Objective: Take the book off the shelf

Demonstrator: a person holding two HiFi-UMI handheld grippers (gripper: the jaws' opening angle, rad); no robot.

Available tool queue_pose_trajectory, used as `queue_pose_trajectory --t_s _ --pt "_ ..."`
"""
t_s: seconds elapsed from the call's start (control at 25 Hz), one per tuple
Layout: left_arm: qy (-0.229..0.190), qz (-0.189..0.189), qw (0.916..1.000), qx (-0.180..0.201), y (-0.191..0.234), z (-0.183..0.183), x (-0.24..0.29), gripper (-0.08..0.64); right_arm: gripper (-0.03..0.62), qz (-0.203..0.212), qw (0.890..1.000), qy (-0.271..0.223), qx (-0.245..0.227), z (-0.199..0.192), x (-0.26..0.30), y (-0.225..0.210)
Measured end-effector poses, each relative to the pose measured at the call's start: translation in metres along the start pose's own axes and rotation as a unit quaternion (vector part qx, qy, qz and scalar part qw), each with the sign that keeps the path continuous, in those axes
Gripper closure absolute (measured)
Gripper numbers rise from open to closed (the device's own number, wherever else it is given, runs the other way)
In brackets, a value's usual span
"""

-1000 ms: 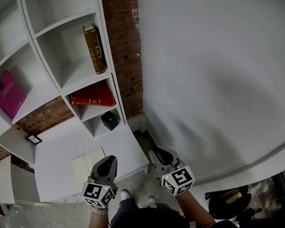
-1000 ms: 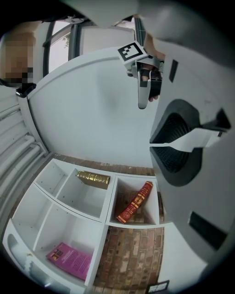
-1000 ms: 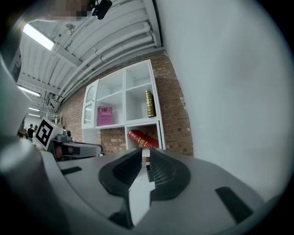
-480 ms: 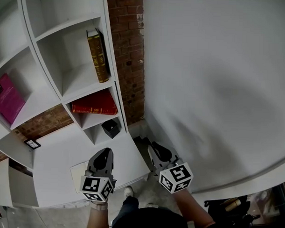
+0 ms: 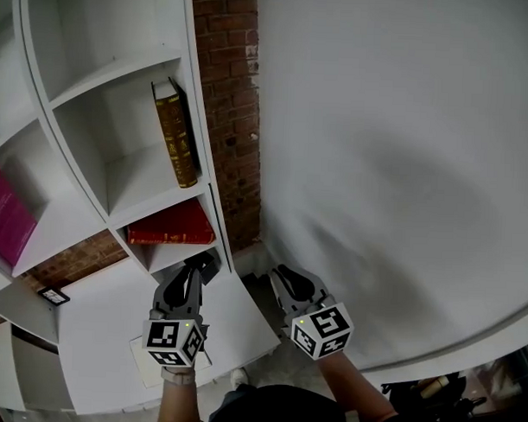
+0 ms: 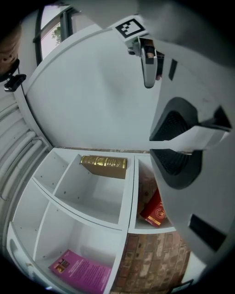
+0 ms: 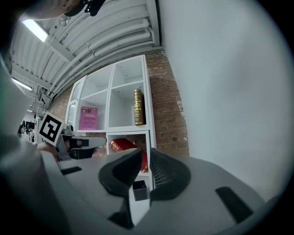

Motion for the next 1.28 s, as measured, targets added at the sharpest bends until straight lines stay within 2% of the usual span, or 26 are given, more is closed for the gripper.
queue_pose_trajectory --t_s 0.28,0.8,1.28 --pt "-0.019 0.026 0.9994 0.012 0.035 0.038 0.04 0.457 0.534 -0.027 1.0 -0.004 -0.003 0.014 0.026 -0.008" --pt "-0.058 0.034 0.9962 0.055 0.081 0.117 0.111 0.339 0.534 -0.082 0.997 -0.009 -0.001 0.028 0.048 -0.026" --pt "-0.053 0.061 0.9928 0.088 0.097 0.14 0.159 0.281 0.534 -0.118 0.993 -0.013 -0.005 0.035 0.055 -0.038"
Point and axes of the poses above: the fingertips, and each gripper's own axes: x forward along the fingers, y to its left, z out of its top, the point moved 6 cm from there along -x, backward along the fingers, and after that the axes turned 9 degrees about -z, right-handed, at the moved point
